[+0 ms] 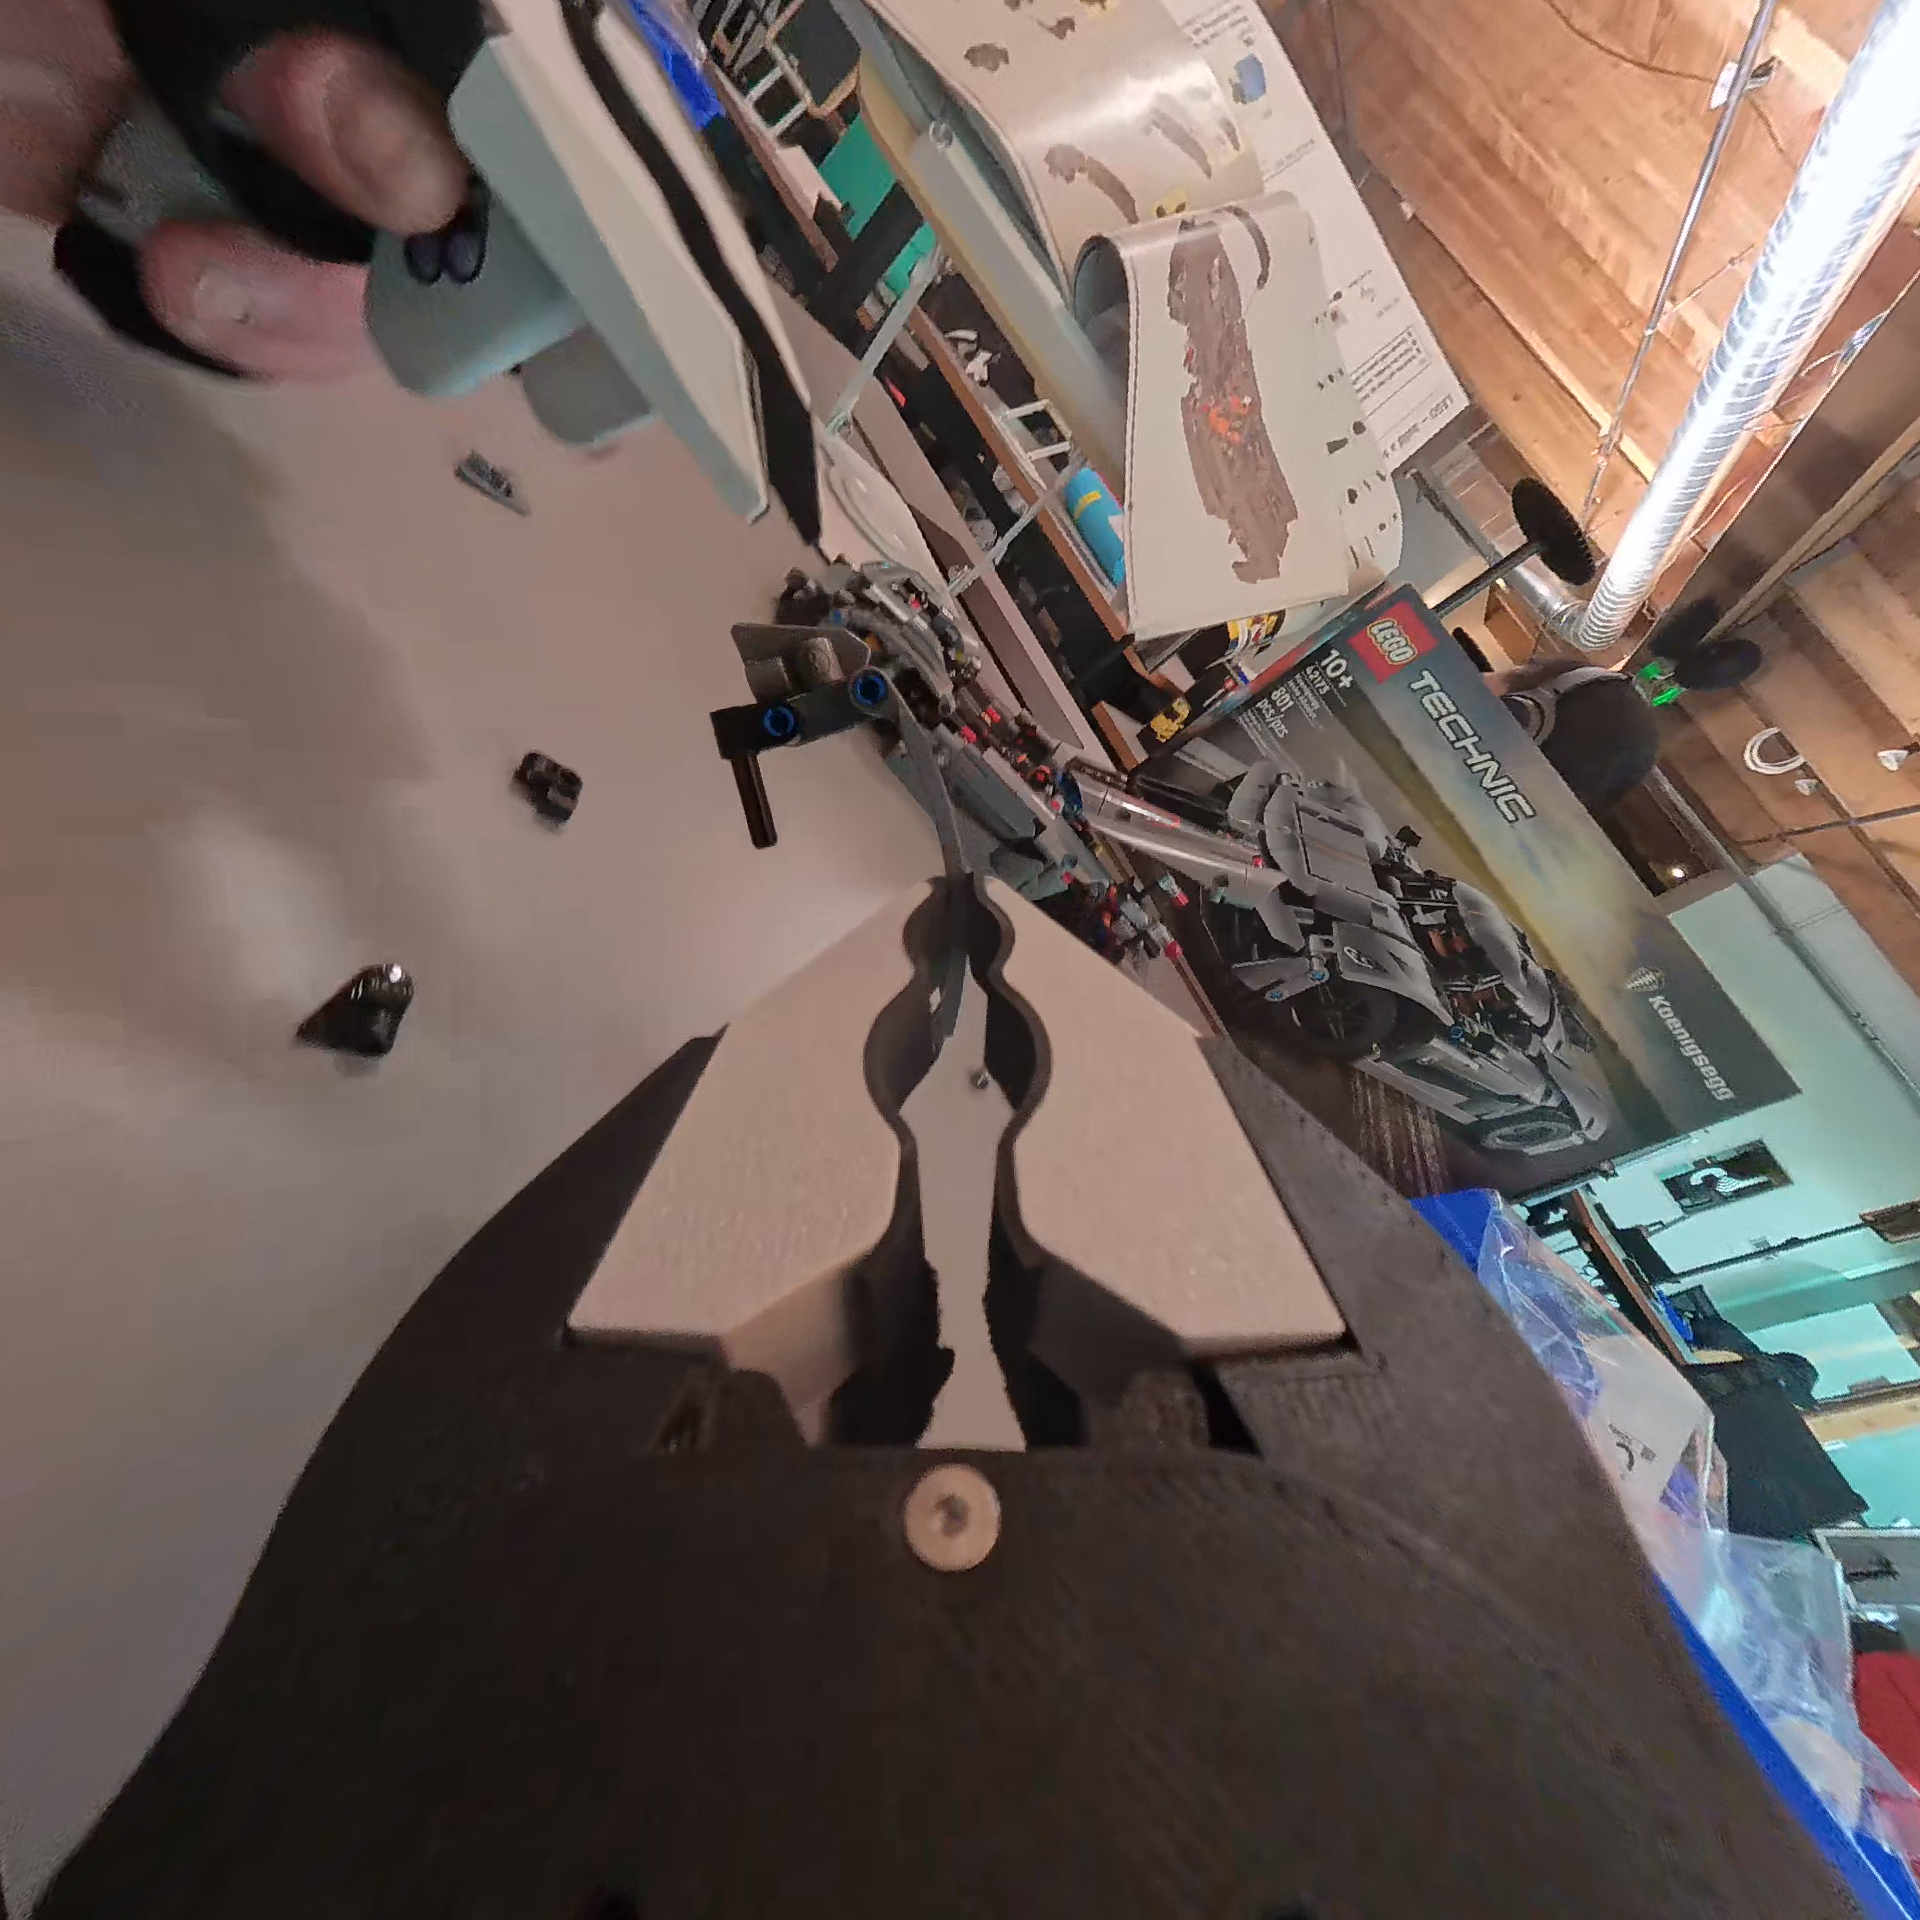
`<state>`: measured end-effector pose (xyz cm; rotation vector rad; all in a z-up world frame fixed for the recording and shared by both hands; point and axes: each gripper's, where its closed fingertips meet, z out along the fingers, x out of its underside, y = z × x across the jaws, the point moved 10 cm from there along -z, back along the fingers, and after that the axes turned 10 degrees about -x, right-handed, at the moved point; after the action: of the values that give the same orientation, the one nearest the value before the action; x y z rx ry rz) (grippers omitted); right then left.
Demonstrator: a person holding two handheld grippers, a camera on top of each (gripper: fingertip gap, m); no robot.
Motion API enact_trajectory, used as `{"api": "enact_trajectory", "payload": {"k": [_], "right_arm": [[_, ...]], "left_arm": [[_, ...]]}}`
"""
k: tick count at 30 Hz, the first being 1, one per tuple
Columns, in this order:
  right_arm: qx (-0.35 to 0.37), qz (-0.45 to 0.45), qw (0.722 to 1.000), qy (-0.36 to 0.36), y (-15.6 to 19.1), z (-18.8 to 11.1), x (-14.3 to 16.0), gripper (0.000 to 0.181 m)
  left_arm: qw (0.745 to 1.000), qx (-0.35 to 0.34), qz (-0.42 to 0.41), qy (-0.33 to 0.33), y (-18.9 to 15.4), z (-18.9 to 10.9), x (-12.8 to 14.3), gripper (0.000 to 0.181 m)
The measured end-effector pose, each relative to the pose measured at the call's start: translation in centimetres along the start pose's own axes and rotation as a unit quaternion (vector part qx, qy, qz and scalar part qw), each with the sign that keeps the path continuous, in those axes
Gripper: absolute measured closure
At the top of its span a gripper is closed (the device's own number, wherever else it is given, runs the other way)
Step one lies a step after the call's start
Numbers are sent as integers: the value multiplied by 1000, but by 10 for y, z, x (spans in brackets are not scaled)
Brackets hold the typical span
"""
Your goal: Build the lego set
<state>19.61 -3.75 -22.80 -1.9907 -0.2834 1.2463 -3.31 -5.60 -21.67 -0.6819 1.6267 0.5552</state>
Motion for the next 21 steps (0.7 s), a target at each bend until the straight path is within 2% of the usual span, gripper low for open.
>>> {"api": "enact_trajectory", "payload": {"k": [6,12,16,18,21], "right_arm": [[-22,-24,998,49,11,1,18,181],[-50,-20,997,64,18,10,19,181],[-61,16,995,72,14,12,24,181],[-70,31,994,72,13,12,27,181],[-74,36,994,72,13,13,28,181]], "left_arm": [[989,-119,29,77,63,-15,-5,155],[953,-223,84,188,130,-16,-1,138],[935,-242,86,243,170,-9,7,117],[936,-236,93,244,182,-6,8,120],[937,-226,105,246,190,-1,6,113]]}}
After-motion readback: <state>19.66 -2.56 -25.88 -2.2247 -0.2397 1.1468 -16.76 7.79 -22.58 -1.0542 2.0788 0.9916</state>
